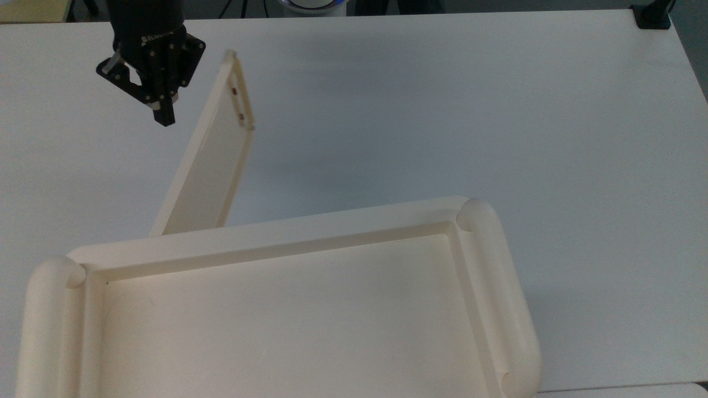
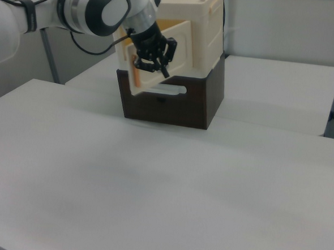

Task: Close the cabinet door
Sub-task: 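Push the cream door with the gripper, swinging it toward the cabinet front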

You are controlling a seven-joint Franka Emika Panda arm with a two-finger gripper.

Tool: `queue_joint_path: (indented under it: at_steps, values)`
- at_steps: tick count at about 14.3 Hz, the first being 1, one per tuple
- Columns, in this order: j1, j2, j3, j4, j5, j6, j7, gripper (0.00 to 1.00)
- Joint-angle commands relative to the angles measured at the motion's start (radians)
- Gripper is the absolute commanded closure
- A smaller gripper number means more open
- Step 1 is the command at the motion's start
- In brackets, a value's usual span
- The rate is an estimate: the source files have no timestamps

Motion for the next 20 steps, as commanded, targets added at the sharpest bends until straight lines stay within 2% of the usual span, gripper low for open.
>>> queue_joint_path:
  at_steps: [1, 6, 9, 12, 14, 19, 20]
  values:
    - [0.045, 0.015, 0.012, 0.004, 0.016, 0.017, 0.132, 1.0]
    - [0.134, 0.059, 0.013, 0.065, 0.014, 0.019, 0.355, 1.0]
    - [0.173, 0.085, 0.013, 0.102, 0.017, 0.02, 0.407, 1.0]
    - [0.219, 0.14, 0.01, 0.11, 0.013, 0.198, 0.58, 1.0]
    - [0.234, 0.174, 0.01, 0.11, 0.013, 0.293, 0.646, 1.0]
    - [0.257, 0.188, 0.012, 0.11, 0.016, 0.362, 0.772, 1.0]
    - [0.259, 0.191, 0.012, 0.11, 0.017, 0.414, 0.807, 1.0]
